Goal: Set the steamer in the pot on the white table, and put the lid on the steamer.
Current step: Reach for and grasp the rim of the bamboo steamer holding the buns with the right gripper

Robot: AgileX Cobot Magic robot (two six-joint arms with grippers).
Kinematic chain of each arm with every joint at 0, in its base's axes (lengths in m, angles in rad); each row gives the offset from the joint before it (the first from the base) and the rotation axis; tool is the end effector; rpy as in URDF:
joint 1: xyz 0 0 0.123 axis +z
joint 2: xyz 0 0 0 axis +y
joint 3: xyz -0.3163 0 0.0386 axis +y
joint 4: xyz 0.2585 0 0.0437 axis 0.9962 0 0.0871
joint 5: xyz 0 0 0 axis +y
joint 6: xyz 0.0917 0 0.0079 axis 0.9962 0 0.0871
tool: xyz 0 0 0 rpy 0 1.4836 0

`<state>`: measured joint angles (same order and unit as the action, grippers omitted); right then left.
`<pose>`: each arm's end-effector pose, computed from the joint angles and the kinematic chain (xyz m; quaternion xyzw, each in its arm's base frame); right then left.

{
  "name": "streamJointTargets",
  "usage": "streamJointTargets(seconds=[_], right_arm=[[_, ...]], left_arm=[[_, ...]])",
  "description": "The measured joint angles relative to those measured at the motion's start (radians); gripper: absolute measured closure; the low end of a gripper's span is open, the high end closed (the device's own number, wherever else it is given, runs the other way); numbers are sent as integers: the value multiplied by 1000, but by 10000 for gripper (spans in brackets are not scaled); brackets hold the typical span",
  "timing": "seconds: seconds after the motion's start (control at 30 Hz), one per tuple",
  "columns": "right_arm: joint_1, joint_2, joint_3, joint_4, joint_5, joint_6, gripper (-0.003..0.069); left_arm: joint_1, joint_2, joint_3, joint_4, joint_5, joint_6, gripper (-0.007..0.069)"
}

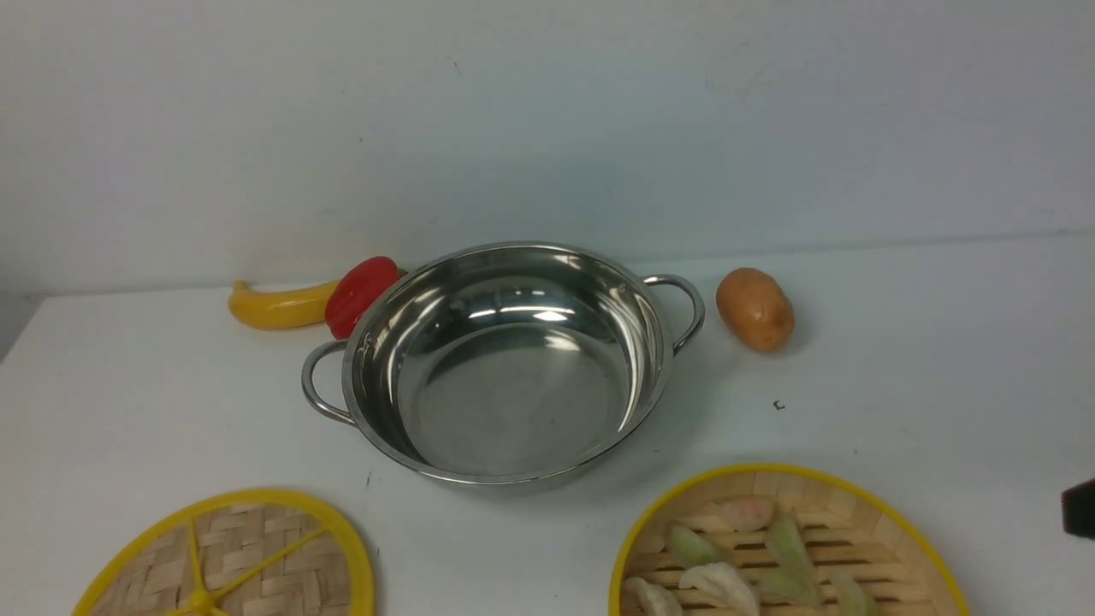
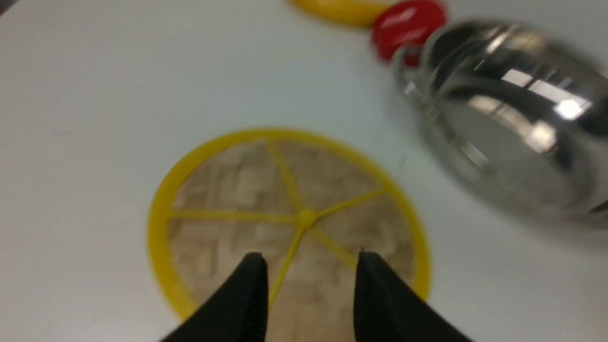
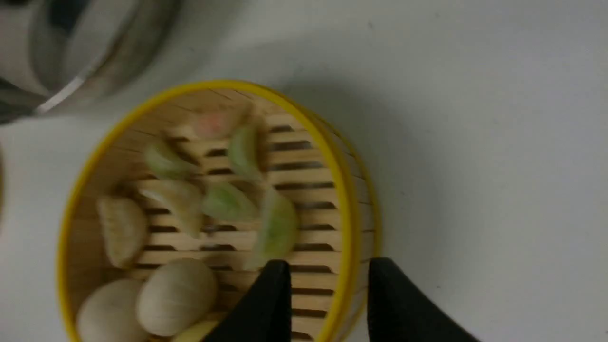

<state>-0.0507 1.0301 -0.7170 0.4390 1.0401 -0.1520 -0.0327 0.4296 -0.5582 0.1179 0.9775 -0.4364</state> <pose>0.1604 0.0257 0.2955 0.0315 0.9675 0.1863 0.1679 0.0460 0.0075 0.3032 -0.1731 0.9013 -0.0350 0.3956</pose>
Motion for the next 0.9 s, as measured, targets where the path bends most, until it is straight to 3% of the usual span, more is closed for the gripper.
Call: streamJointTargets(seconds=[0.2,0.33,0.57,0.77,0.9], right_arm=[[44,207,-1,20,-73,-119,416],[176,313,-1,-36,-157,-114,416],[322,410,-1,-215,-262,74,416],[334,497,-1,-318,-299,191,421],[339,550,-10,-318,-315,193,514]], left_arm=[[0,348,-133,-28,98,237,373],[0,580,-195,-50,96,366,373],[0,702,-204,-13,31,390,373],[0,705,-204,-9,-4,391,373],[0,706,-204,-9,-23,391,373]])
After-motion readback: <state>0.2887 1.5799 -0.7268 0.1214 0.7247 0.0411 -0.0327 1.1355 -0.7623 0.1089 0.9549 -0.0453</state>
